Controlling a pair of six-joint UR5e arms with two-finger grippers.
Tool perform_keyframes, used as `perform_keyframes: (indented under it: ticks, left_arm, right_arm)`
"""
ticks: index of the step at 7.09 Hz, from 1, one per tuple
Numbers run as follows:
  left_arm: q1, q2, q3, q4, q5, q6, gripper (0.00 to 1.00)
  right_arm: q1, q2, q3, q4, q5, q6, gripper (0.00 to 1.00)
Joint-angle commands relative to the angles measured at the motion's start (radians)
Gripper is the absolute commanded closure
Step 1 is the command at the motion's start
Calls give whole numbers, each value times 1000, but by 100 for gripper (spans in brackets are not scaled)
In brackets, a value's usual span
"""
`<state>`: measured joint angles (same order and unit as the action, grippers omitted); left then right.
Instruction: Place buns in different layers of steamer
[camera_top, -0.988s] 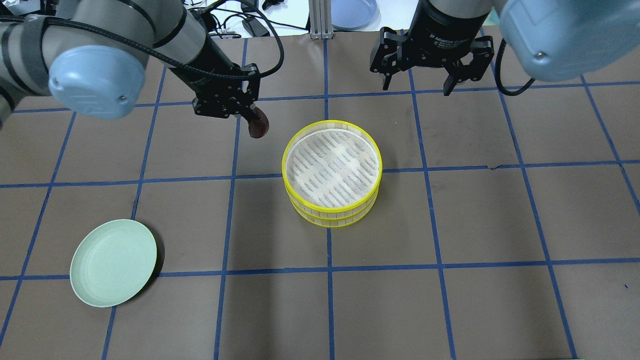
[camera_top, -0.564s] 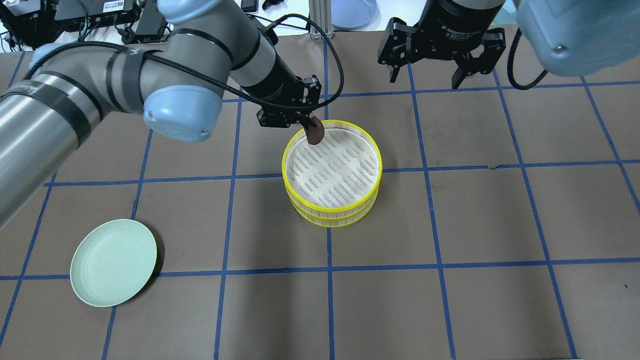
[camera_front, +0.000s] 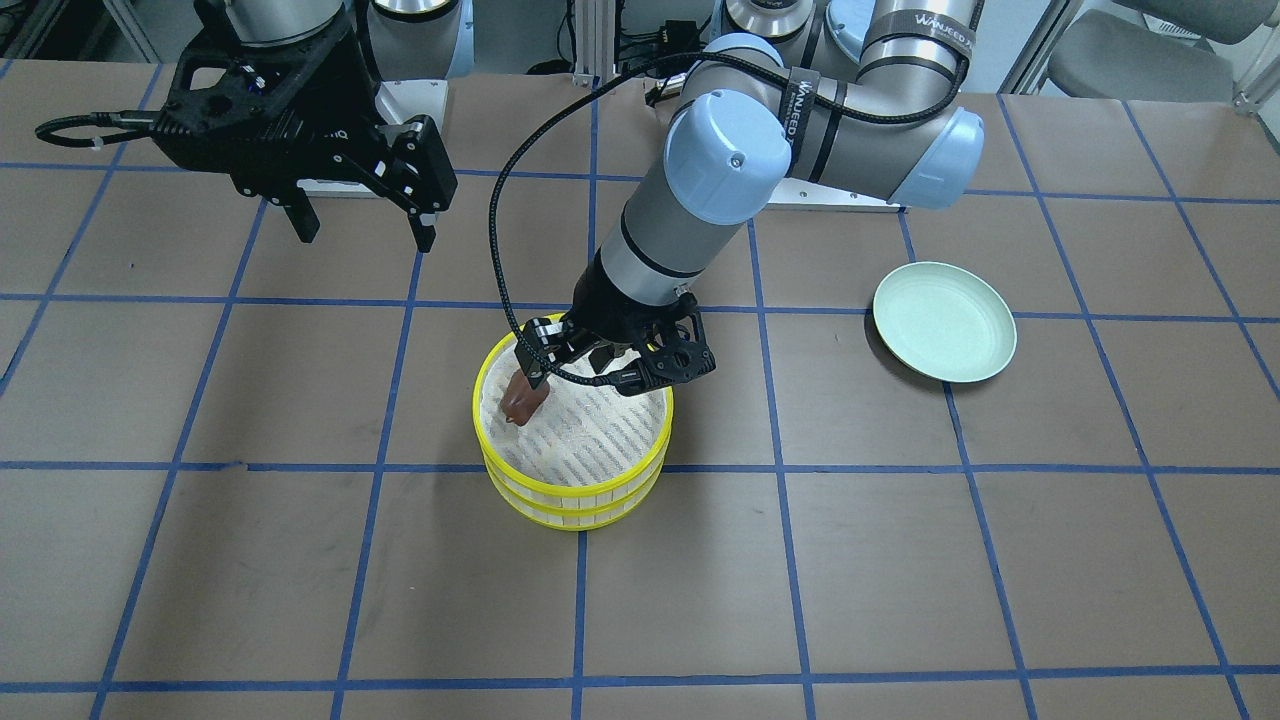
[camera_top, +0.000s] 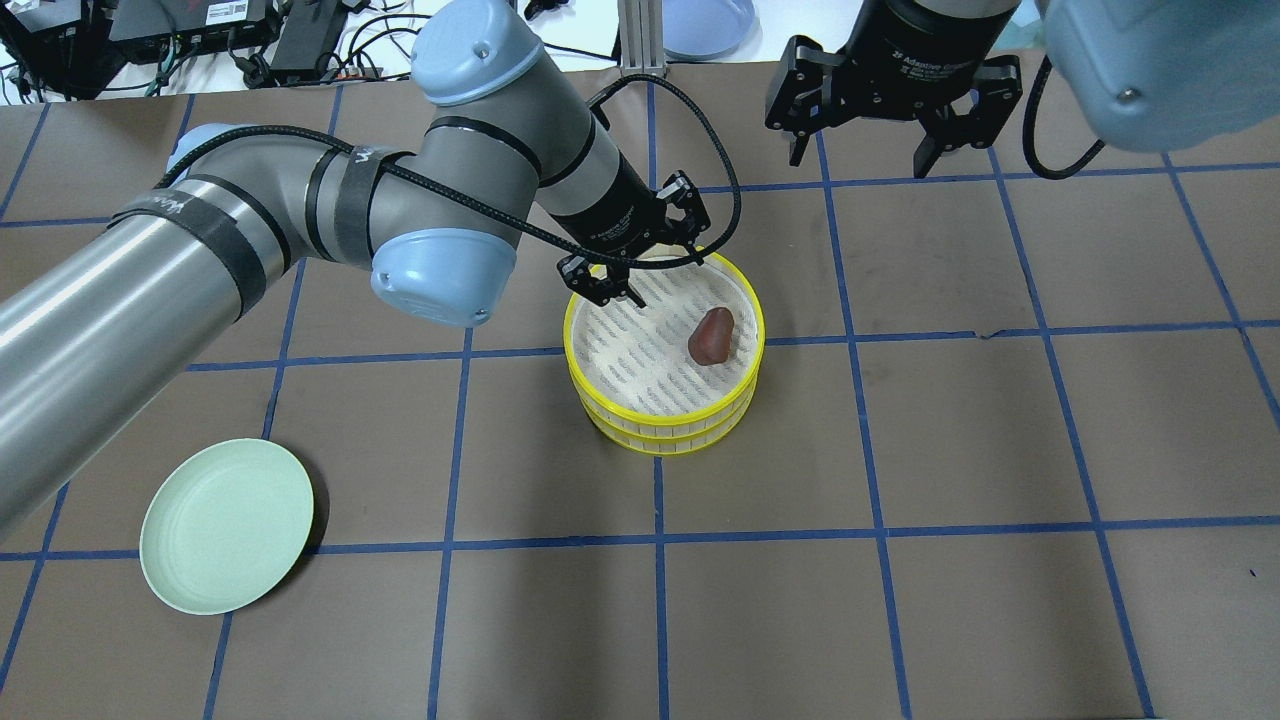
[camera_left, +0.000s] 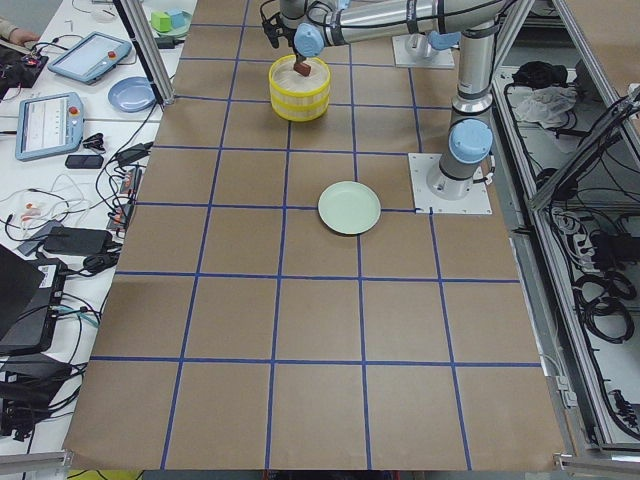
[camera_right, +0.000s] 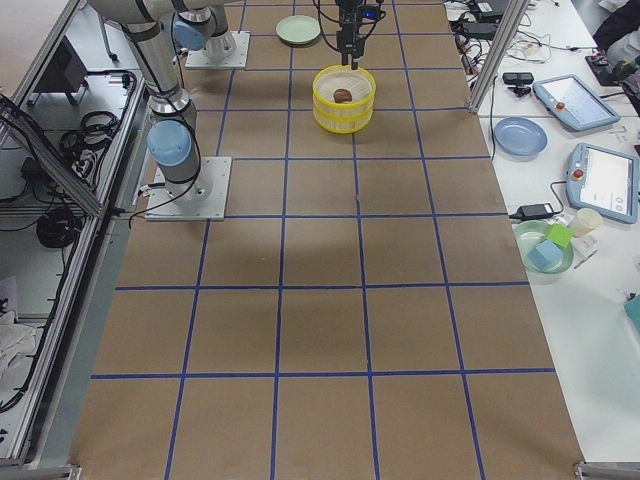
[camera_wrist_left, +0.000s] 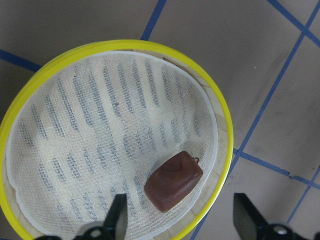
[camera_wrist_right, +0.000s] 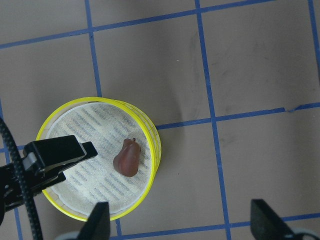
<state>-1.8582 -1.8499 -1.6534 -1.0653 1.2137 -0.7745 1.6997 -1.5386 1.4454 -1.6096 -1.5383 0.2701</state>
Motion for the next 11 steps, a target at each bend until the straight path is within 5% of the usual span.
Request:
perform_keyframes:
  ticks: [1,3,5,8,11]
  left_arm:
    - [23,32,9,-50,9,52,0]
    - [153,73,14,-173,45,375,0]
    - [295,151,72,-368,229,736,0]
    - [326,305,93,-508,358,776,0]
    - [333,380,64,-535,366,750,0]
  right_arm:
    - [0,-2,1,0,0,-2,0]
    - [1,0,4,-1,3,-67,0]
    - [1,0,4,-1,3,-75,0]
    - [5,0,6,-3,1,-75,0]
    - [8,-2,7,-1,1,-75,0]
